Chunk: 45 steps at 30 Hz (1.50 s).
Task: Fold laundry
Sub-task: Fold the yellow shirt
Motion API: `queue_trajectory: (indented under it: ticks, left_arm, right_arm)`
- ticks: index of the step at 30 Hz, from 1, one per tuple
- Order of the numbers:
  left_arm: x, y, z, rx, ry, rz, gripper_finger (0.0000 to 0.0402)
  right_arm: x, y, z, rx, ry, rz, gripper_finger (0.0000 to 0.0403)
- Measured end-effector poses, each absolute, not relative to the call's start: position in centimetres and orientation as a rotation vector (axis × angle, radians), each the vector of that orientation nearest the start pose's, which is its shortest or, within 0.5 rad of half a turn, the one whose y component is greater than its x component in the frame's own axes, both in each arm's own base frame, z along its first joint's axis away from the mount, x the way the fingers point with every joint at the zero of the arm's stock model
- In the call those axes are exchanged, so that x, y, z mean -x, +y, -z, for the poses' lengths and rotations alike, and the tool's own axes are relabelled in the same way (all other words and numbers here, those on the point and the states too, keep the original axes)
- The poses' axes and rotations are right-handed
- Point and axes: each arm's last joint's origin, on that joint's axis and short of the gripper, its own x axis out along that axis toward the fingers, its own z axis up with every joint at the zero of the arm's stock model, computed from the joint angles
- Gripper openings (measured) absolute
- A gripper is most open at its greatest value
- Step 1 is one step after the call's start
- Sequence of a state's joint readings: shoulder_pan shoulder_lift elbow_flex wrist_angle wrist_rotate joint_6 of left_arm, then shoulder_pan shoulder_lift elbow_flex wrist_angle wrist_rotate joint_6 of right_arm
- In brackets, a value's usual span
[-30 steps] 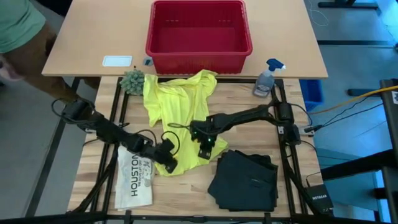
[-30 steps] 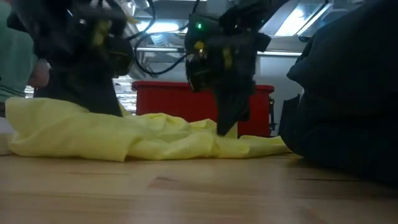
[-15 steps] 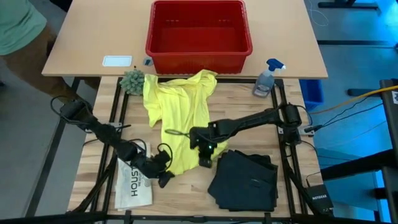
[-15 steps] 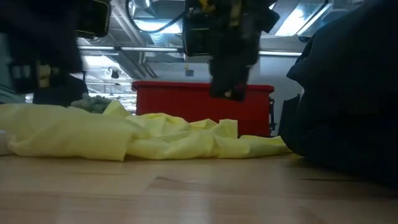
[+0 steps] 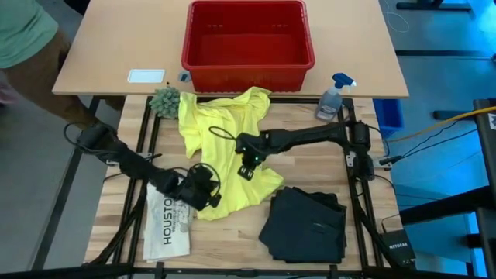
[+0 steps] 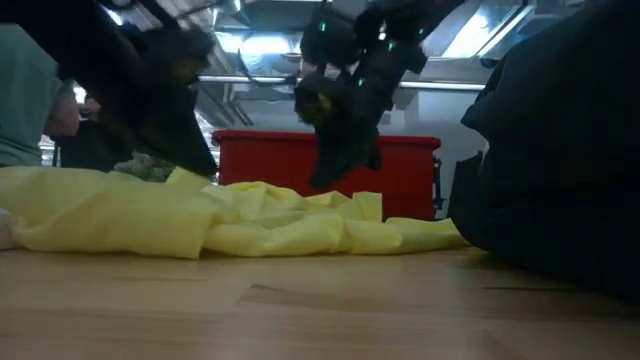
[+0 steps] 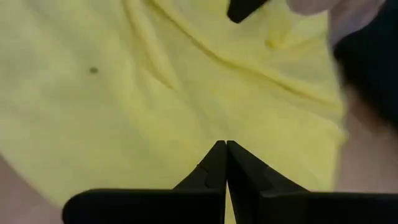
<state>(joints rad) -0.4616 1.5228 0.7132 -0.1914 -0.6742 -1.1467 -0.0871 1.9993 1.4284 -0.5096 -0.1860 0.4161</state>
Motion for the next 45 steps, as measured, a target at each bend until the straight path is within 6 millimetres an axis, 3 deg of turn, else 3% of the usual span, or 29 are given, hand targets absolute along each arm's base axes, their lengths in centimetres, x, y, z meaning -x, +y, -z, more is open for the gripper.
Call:
queue_trajectory:
  ticks: [4, 11, 15, 23, 27, 31, 37, 45]
  left_arm:
    - [-25.5, -9.4, -14.4, 0.522, 0.678, -0.629, 0.0000]
    - [-26.3, -9.6, -12.1, 0.602, 0.853, -0.521, 0.0000]
    - [-26.5, -11.4, -12.0, 0.713, 0.897, -0.384, 0.0000]
    - [-25.4, -15.4, -12.7, 0.878, 1.007, -0.101, 0.0000]
    - [-24.5, -16.8, -13.0, 0.899, 1.046, -0.053, 0.0000]
    - [-23.9, -17.4, -13.8, 0.904, 0.998, -0.063, 0.0000]
    - [-23.5, -17.8, -16.0, 0.925, 0.891, -0.018, 0.0000]
    - [-22.2, -16.6, -20.5, 0.864, 0.686, 0.012, 0.0000]
  right_arm:
    - [-41.3, -3.7, -16.2, -0.554, 1.128, 0.134, 0.0000]
    - [-41.5, -2.5, -13.5, -0.624, 1.237, 0.035, 0.0000]
    - [-41.0, -0.9, -13.3, -0.681, 1.312, -0.076, 0.0000]
    - [-40.6, 4.6, -13.7, -0.773, 1.392, -0.408, 0.0000]
    - [-40.6, 5.7, -14.1, -0.766, 1.374, -0.465, 0.0000]
    - [-40.5, 5.4, -15.7, -0.706, 1.321, -0.398, 0.0000]
    - [-39.8, 3.6, -20.0, -0.628, 1.191, -0.304, 0.0000]
    - [-38.2, -1.7, -25.1, -0.562, 0.995, -0.104, 0.0000]
